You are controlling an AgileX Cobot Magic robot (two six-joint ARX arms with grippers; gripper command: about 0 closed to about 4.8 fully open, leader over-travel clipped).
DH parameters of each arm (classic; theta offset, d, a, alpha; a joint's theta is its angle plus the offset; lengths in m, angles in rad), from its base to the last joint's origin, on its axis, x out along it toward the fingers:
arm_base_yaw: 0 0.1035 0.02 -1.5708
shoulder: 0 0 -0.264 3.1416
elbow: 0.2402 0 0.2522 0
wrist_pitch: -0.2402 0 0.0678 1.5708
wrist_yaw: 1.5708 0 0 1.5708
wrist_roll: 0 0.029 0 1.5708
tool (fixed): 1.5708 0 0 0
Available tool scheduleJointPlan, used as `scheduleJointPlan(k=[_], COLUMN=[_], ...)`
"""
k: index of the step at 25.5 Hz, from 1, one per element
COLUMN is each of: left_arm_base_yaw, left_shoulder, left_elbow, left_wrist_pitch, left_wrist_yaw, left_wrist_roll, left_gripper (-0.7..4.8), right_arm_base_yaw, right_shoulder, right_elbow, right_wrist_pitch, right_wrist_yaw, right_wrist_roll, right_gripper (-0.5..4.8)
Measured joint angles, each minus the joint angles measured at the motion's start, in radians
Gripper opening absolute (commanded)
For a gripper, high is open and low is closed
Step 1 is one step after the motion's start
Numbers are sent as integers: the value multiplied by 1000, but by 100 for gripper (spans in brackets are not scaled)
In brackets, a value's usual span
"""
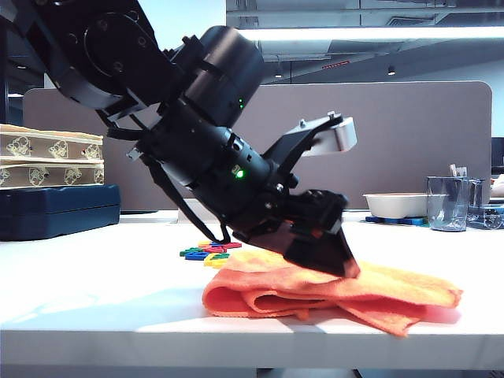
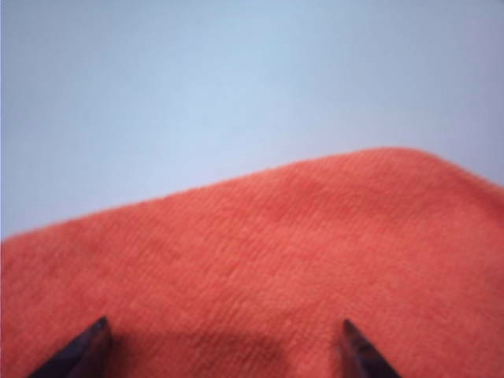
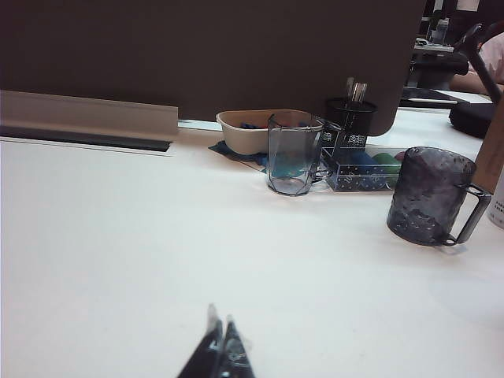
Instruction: Use an orange cloth to wipe the letter magnets on the table away for a distance.
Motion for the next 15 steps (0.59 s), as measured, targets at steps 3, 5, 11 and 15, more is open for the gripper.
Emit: scheduleJointPlan(k=[3,5,11,15], left_arm_base_yaw=[-8,-14,-13,-13], left_shoulder=[0,0,3,22], left_elbow=[0,0,1,2], left_wrist_pitch=[-31,-43,-34,-7], left_wrist_yaw=[1,-1,-34,-34], left_wrist_roll=[-14,-14,-14,-11], left_gripper=[322,255,112,82], right_arm_base_yaw=[0,0,0,0], right_shoulder=[0,0,0,0], right_elbow=[0,0,0,0], right_wrist_pitch=[0,0,0,0], right_wrist_yaw=[0,0,0,0], right_wrist_roll=[0,0,0,0], right_gripper=[-5,-5,-5,-5])
